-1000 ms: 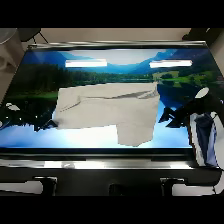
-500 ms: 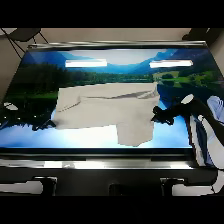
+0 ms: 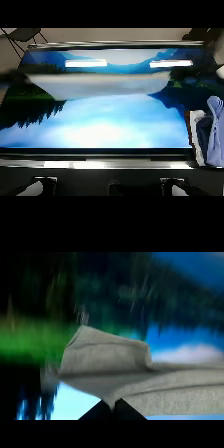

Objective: Fold the shirts.

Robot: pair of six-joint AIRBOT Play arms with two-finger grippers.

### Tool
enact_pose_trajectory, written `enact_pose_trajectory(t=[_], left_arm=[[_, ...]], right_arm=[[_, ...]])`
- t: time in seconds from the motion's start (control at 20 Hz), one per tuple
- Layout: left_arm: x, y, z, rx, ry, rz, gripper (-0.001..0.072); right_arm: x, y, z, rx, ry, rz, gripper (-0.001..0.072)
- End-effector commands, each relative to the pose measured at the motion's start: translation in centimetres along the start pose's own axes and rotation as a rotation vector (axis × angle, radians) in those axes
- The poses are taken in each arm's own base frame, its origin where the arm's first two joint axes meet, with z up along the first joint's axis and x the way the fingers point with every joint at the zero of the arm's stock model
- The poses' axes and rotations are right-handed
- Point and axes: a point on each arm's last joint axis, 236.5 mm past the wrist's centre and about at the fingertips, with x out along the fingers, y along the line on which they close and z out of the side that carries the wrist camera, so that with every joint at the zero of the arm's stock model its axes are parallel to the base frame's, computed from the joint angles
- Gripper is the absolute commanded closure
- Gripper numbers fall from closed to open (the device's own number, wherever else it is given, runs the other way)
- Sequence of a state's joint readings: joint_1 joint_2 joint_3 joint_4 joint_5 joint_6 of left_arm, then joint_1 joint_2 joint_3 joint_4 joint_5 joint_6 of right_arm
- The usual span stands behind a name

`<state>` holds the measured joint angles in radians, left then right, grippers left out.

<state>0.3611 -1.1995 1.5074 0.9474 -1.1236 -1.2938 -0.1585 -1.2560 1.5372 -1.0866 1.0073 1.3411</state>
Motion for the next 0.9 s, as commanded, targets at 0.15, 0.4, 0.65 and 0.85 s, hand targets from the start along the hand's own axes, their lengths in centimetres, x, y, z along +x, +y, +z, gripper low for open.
enact_pose_trajectory(t=[0.15, 0.4, 0.65, 0.85], left_arm=[[-35.1, -18.8, 13.5, 0.341, -1.029, -0.024, 0.0683], [-40.3, -22.1, 10.3, 0.348, -1.1, -0.067, 0.0683], [-39.0, -21.0, 10.8, 0.347, -1.069, -0.035, 0.0683], [-26.1, -14.3, 9.9, 0.256, -0.661, 0.027, 0.0683]], right_arm=[[-38.5, 10.8, 15.4, -0.359, -0.973, -0.238, 0.0666], [-46.3, 12.5, 12.0, -0.327, -1.086, -0.269, 0.0666], [-44.0, 11.3, 11.5, -0.319, -0.993, -0.294, 0.0666], [-30.3, 5.4, 9.6, -0.244, -0.537, -0.319, 0.0666]])
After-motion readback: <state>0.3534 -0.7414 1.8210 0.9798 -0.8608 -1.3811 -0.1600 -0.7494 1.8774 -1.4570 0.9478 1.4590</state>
